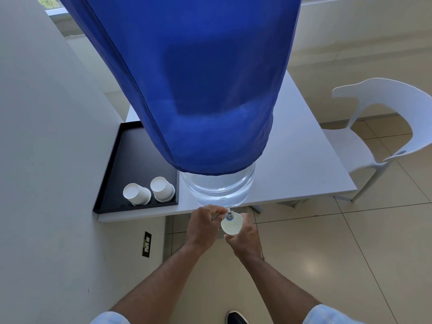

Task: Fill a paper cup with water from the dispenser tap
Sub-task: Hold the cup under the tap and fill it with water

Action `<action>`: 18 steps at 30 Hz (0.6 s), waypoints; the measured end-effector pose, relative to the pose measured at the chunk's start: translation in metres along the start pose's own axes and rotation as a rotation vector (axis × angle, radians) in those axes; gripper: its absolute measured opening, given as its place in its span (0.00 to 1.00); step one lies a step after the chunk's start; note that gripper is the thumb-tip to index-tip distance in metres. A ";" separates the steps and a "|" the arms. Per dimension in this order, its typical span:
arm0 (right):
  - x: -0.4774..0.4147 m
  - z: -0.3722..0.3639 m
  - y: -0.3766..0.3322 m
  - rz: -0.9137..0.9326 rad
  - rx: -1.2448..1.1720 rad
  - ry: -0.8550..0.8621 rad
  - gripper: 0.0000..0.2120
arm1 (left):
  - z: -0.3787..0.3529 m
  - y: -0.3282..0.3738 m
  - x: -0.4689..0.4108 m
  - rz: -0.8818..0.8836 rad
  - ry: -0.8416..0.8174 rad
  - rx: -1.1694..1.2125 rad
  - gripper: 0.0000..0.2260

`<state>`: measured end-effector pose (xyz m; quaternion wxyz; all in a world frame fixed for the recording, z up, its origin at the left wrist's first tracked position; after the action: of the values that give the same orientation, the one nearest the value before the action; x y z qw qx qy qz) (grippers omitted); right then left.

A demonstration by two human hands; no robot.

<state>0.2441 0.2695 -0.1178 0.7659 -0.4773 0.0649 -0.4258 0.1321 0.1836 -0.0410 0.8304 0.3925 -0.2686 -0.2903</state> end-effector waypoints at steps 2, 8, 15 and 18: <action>-0.001 -0.001 0.000 -0.009 0.001 0.002 0.29 | 0.000 0.000 0.001 -0.003 0.002 -0.003 0.07; -0.001 -0.003 0.002 0.002 0.006 0.014 0.29 | 0.001 -0.001 0.001 0.001 -0.009 0.000 0.08; -0.003 -0.005 0.003 0.018 -0.006 0.018 0.29 | 0.002 0.001 0.001 -0.005 -0.025 -0.011 0.07; -0.003 -0.004 0.003 0.022 -0.009 0.021 0.30 | 0.003 -0.002 0.000 -0.018 -0.021 -0.050 0.07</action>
<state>0.2419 0.2697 -0.1236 0.7676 -0.4756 0.0803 -0.4220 0.1300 0.1813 -0.0408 0.8345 0.3707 -0.2666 -0.3084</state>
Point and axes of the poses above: each hand's wrist, its own x-axis away from the middle knuckle, its own z-axis out of the back of the hand, y = z × x, the point moved 1 cm from there along -x, towards the middle knuckle, and after that the axes turned 6 degrees about -y, right-handed, at the moved point
